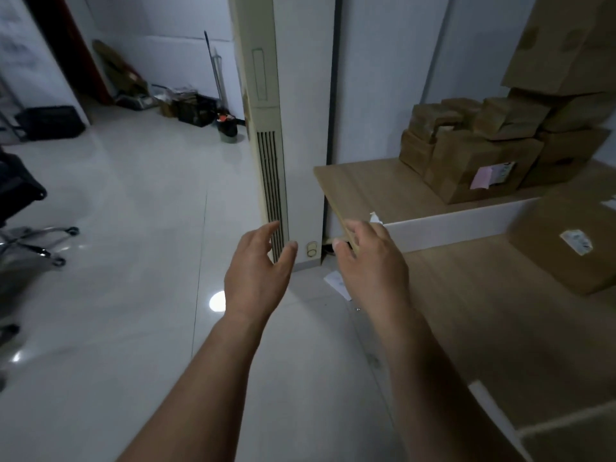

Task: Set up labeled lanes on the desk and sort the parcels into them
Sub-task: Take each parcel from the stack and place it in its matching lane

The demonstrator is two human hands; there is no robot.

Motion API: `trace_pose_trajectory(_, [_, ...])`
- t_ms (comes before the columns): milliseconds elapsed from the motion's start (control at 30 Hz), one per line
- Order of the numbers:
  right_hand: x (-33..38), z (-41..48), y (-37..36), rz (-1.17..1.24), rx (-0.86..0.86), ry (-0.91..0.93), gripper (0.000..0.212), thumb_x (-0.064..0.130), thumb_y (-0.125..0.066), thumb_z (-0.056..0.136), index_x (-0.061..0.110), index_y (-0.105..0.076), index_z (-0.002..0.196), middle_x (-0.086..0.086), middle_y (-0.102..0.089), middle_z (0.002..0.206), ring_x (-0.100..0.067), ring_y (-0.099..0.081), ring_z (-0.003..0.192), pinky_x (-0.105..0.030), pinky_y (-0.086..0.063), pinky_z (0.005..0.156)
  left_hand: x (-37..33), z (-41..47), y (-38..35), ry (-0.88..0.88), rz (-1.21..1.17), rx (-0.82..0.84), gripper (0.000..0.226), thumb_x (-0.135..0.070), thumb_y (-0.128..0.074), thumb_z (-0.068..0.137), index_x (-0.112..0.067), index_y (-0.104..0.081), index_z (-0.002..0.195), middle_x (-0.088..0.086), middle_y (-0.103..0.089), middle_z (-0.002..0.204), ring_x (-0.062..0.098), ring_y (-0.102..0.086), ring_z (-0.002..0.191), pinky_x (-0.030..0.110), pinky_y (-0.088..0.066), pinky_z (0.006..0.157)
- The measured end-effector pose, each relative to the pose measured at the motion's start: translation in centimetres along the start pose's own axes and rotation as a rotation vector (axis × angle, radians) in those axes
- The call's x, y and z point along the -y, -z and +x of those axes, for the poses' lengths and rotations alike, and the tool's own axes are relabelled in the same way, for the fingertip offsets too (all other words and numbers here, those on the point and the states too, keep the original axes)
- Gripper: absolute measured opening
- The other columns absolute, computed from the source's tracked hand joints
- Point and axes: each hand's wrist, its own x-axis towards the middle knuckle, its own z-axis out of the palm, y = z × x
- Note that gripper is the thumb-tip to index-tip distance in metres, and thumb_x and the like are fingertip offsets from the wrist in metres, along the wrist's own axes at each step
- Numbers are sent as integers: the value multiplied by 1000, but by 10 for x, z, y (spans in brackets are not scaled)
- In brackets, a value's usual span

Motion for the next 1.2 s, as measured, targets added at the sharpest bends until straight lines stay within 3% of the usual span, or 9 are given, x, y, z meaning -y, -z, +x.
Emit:
trace_pose_trajectory(267, [-4, 114, -50, -21, -64, -56, 43, 32, -46, 97, 20, -44, 139, 0, -46, 140, -16, -50, 120, -25, -38, 87, 27, 124, -47, -30, -33, 47, 48, -42, -54, 91, -27, -47, 135, -6, -50, 135, 10, -53, 116, 36, -47, 95])
trace_pose_trajectory(500, [12, 231, -74, -83, -265, -139, 42, 30, -46, 96, 19, -48, 136, -3, -54, 128, -15, -53, 106, -23, -36, 75, 21, 265, -82, -197, -83, 162, 49, -43, -52, 92, -27, -45, 137, -6, -49, 134, 8, -53, 113, 22, -40, 85])
trace_pose_trajectory(667, [21, 296, -86, -139, -317, -208, 35, 23, -44, 96, 12, -53, 128, -7, -58, 112, -9, -45, 85, -18, -32, 60, 21, 347, -104, -311, -91, 240, 48, -45, -52, 91, -29, -45, 136, -7, -49, 133, 9, -53, 114, 29, -46, 92])
trace_pose_trajectory(767, [11, 318, -94, -190, -304, -271, 31, 27, -45, 97, 11, -55, 122, -8, -58, 115, -12, -50, 90, -22, -36, 68, 21, 374, -130, -339, -100, 317, 49, -44, -52, 91, -26, -44, 136, -3, -50, 133, 13, -53, 115, 37, -47, 94])
trace_pose_trajectory(833, [-1, 329, -95, -213, -314, -319, 38, 33, -45, 97, 13, -52, 129, -6, -57, 123, -11, -52, 99, -21, -37, 73, 18, 384, -151, -378, -114, 367, 50, -44, -53, 90, -26, -45, 136, -2, -50, 133, 12, -54, 112, 37, -49, 92])
trace_pose_trajectory(1000, [-38, 361, -88, -224, -357, -455, 41, 39, -43, 98, 20, -48, 134, 0, -55, 124, -9, -52, 101, -23, -37, 74, 4, 412, -209, -413, -154, 462, 49, -46, -54, 89, -29, -46, 134, -3, -50, 135, 2, -53, 87, 31, -51, 82])
trace_pose_trajectory(1100, [-63, 383, -85, -254, -398, -501, 34, 41, -39, 99, 22, -52, 124, 4, -57, 117, -5, -50, 94, -18, -34, 74, -12, 431, -244, -479, -144, 513, 51, -51, -50, 88, -30, -45, 134, -2, -51, 134, 14, -56, 108, 40, -51, 89])
trace_pose_trajectory(1200, [-89, 408, -78, -208, -511, -587, 30, 41, -41, 99, 23, -54, 120, 5, -58, 113, -10, -56, 102, -18, -33, 77, -34, 455, -281, -524, -90, 610, 54, -52, -47, 91, -30, -39, 139, -3, -47, 139, 15, -53, 117, 38, -47, 96])
